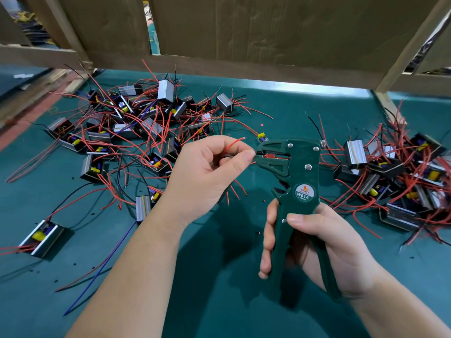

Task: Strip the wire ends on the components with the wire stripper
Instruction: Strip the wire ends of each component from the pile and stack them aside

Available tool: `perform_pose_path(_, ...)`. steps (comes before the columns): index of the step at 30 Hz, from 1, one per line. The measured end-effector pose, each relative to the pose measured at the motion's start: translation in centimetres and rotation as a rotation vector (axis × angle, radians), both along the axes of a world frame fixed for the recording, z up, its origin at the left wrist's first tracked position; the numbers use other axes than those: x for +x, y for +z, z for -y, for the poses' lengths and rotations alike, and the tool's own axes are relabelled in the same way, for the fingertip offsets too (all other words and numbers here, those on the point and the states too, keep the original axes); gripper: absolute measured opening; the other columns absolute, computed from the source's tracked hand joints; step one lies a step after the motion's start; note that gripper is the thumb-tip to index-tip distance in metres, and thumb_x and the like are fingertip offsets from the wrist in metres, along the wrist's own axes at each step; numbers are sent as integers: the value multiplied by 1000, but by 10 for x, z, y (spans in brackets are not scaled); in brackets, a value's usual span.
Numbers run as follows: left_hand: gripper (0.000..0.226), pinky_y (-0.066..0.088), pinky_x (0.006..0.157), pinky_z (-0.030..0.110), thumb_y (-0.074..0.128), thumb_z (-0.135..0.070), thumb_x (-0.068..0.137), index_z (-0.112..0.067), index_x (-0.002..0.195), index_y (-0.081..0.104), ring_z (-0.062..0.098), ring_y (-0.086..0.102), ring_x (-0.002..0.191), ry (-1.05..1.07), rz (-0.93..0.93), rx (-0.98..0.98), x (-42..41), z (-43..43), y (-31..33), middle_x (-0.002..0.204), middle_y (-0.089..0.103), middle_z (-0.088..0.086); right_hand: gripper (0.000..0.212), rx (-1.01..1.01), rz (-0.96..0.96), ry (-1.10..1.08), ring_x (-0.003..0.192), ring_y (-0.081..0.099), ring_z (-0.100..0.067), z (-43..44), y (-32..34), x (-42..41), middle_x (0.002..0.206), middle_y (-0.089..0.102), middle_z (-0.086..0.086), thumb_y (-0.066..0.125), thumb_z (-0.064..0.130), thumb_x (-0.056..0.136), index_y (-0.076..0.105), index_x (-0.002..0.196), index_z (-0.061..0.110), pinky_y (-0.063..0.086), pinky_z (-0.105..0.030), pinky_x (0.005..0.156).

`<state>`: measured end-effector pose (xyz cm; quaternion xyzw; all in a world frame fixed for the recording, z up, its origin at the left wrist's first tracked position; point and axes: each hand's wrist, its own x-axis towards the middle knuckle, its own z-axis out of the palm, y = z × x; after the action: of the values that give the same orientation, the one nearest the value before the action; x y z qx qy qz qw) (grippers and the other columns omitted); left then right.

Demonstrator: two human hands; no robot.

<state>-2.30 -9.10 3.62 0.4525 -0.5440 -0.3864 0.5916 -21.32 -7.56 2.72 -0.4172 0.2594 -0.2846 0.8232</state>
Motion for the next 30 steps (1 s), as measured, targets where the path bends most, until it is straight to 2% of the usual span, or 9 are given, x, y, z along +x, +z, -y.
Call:
perform_pose_path(4,5,42,64,15,57,-27,89,-25,90,61,5,47,66,60,158,15,2,0,-2,72,55,-14,33,85,-47,-80,51,58,-33,-3,5,7,66,56,-18,80,30,61,63,80,9,52,-46,54)
perform_pose_path(6,22,44,69,21,44,-37,93,-27,97,63,6,53,71,92,293,67,6,1,-7,72,58,-13,23,147,-104,-164,40,49,-27,-3,5,8,59,50,-13,72,20,61,56,72,8,47,-37,45)
perform_pose_path(8,36,45,74,29,36,-38,95,-20,97,67,11,57,76,111,586,59,6,2,-10,74,60,-6,29,166,-135,-222,34,41,-24,-3,3,9,55,44,-11,70,20,56,48,69,8,42,-32,42)
perform_pose_path(10,40,43,74,26,36,-34,97,-11,93,68,8,56,75,101,723,7,3,2,-10,73,60,-8,20,131,-123,-250,34,41,-24,-3,1,11,56,44,-12,66,14,61,48,70,7,43,-32,43)
perform_pose_path(12,33,38,69,12,41,-28,99,-14,92,70,-5,51,71,120,670,-18,3,0,-8,67,56,-22,15,119,-82,-284,37,46,-26,-1,2,11,57,47,-12,61,15,63,53,73,8,46,-36,43)
perform_pose_path(17,27,32,63,7,44,-20,102,-18,90,68,-10,48,65,188,677,24,11,3,-9,64,53,-30,21,124,22,-447,50,57,-30,16,11,-11,65,55,-10,53,24,65,57,81,10,54,-42,48)
perform_pose_path(24,28,29,49,10,43,-27,101,-33,81,62,0,42,47,89,574,52,-5,0,-8,51,47,-20,58,2,157,-372,70,64,-41,12,5,-5,95,64,-25,75,24,55,64,108,1,55,-54,70)
perform_pose_path(26,28,28,47,13,43,-32,99,-31,80,63,3,39,45,37,530,71,-10,-1,-9,49,44,-14,76,-17,223,-253,74,64,-44,8,3,0,89,63,-30,82,27,54,61,122,0,53,-55,73)
perform_pose_path(30,29,28,47,17,41,-40,95,-33,77,62,6,36,47,-51,584,61,-14,-1,-12,51,41,-7,77,-65,196,-226,74,63,-44,0,1,5,84,60,-31,69,11,62,51,136,7,51,-56,73)
